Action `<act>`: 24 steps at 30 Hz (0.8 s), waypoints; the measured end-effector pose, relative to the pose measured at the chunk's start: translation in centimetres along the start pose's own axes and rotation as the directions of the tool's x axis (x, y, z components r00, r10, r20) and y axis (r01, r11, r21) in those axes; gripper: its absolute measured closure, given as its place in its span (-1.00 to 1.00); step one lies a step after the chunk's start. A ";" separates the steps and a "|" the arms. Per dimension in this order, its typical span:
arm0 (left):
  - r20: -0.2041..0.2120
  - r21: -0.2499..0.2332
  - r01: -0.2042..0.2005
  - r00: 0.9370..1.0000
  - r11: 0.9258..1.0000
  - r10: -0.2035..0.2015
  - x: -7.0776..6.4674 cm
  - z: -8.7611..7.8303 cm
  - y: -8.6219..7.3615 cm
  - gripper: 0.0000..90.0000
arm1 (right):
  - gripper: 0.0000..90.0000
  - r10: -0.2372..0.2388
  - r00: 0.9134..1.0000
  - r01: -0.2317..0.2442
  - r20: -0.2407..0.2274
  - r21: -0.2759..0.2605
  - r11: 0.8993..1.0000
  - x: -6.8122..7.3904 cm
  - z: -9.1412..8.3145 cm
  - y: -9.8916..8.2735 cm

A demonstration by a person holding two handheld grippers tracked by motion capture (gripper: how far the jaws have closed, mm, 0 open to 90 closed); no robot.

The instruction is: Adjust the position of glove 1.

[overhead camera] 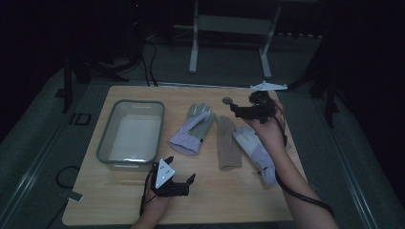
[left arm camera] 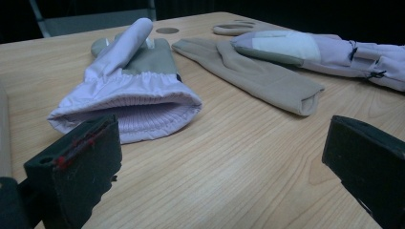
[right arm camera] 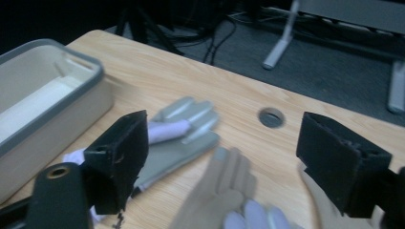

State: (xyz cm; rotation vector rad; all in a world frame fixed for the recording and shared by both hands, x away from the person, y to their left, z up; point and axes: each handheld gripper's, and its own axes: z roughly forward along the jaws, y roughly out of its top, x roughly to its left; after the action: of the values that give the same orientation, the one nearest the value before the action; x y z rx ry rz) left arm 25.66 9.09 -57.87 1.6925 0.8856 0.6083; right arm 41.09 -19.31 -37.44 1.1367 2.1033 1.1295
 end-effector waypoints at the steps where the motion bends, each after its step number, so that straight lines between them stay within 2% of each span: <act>1: 0.000 0.000 0.002 1.000 1.000 -0.002 0.0 0.0 0.0 -1.00 | -0.55 -0.006 1.000 0.006 -0.004 0.002 1.000 0.4 0.4 0.1; 4: 0.001 0.000 0.004 1.000 1.000 -0.004 0.0 0.0 0.0 -1.00 | -0.54 -0.023 0.999 0.023 -0.025 0.018 1.000 1.2 1.3 0.3; 5: -0.001 0.001 0.003 1.000 1.000 -0.003 0.0 0.0 0.0 -1.00 | -0.54 -0.026 0.999 0.028 -0.041 0.036 0.999 2.5 2.5 0.5; 10: -0.004 0.002 0.000 1.000 1.000 0.000 0.0 0.0 0.0 -1.00 | -0.54 -0.027 0.997 0.030 -0.066 0.043 0.999 4.5 4.3 0.9; 12: -0.003 0.002 -0.001 1.000 1.000 0.001 0.0 0.0 0.0 -1.00 | -0.54 -0.029 0.997 0.032 -0.070 0.038 0.999 4.9 4.6 0.9; 13: -0.003 0.001 -0.001 1.000 1.000 0.001 0.0 0.0 0.0 -1.00 | -0.54 -0.029 0.996 0.033 -0.081 0.055 0.998 5.6 5.4 1.0; 15: -0.002 0.002 0.000 1.000 1.000 0.000 0.0 0.0 0.0 -1.00 | -0.54 -0.028 0.996 0.034 -0.086 0.060 0.998 5.9 5.8 1.0; 16: -0.002 0.001 0.001 1.000 1.000 -0.001 0.0 0.0 0.0 -1.00 | -0.54 -0.037 0.996 0.043 -0.085 0.076 0.996 6.4 6.7 0.8; 19: -0.002 0.002 0.002 1.000 1.000 -0.002 0.0 0.0 0.0 -1.00 | -0.53 -0.028 0.995 0.038 -0.095 0.103 0.994 6.9 7.9 0.4; 24: 0.000 0.002 -0.001 1.000 1.000 0.001 0.0 0.0 0.0 -1.00 | -0.52 -0.019 0.995 0.037 -0.102 0.171 0.985 7.8 10.5 -0.8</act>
State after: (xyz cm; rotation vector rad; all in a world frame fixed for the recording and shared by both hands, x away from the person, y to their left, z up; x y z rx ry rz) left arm 25.68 9.09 -57.86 1.6953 0.8856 0.6077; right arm 44.24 -8.42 -44.01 1.1447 2.3251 1.0267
